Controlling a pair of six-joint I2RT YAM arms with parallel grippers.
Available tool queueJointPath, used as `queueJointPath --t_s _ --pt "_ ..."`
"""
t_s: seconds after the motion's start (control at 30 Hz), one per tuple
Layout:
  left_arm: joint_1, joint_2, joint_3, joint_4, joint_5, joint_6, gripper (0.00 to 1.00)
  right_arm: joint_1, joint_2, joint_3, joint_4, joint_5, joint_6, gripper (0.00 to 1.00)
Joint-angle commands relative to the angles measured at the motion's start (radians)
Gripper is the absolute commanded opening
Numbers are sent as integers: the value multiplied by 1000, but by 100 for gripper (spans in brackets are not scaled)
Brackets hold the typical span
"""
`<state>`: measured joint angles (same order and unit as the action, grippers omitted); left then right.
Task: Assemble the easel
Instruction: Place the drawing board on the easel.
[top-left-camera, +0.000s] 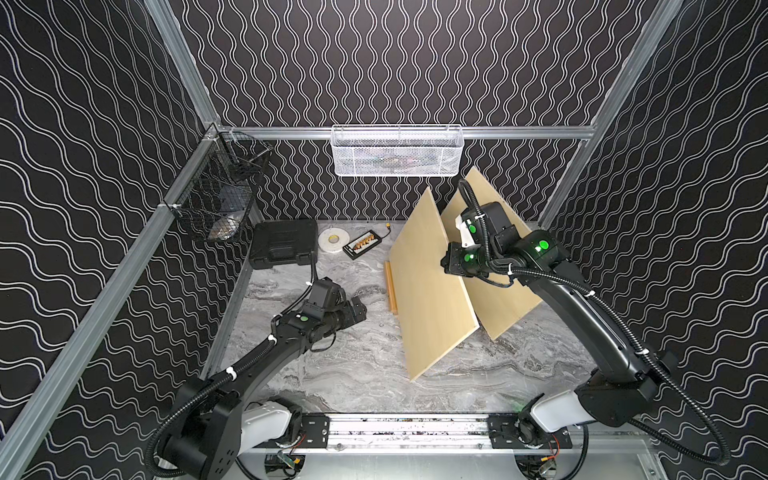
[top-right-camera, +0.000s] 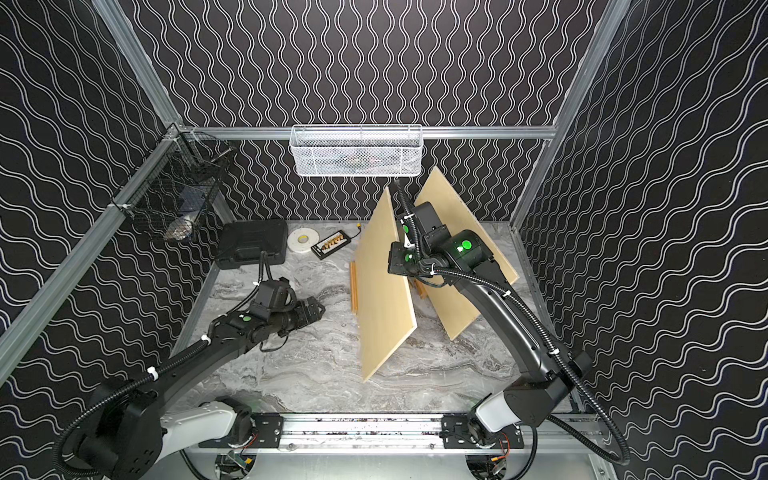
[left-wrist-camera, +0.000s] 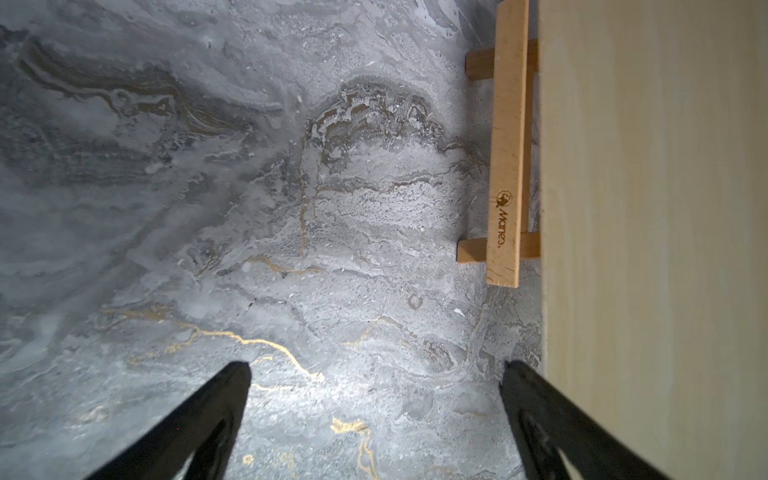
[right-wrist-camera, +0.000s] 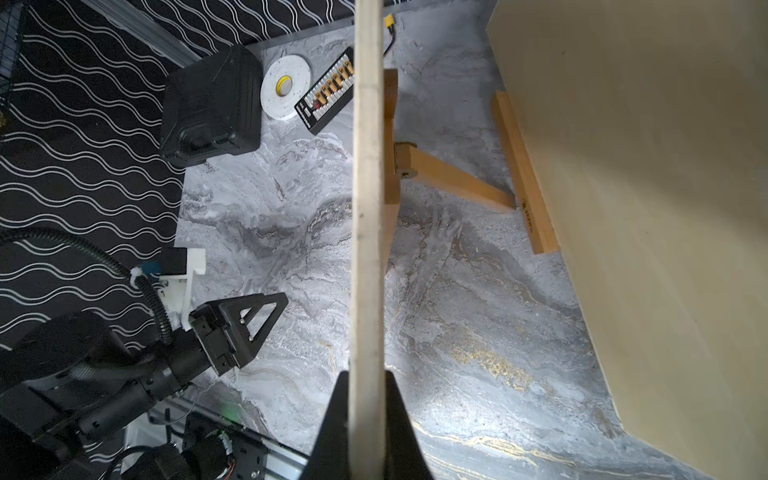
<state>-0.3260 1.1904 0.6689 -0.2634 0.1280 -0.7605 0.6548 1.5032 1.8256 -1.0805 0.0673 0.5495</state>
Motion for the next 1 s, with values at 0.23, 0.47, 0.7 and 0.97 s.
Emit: queueJointPath --t_s 0.23,0.47,0.7,0.97 --pt "0 33 43 24 -20 -14 99 49 83 80 199 176 -15 0" --pt "1 44 54 30 -21 -8 99 40 150 120 222 176 21 0" --pt "2 46 45 39 -18 -6 99 26 169 140 251 149 35 0" --pt "2 51 46 43 -21 0 99 16 224 162 231 135 26 0"
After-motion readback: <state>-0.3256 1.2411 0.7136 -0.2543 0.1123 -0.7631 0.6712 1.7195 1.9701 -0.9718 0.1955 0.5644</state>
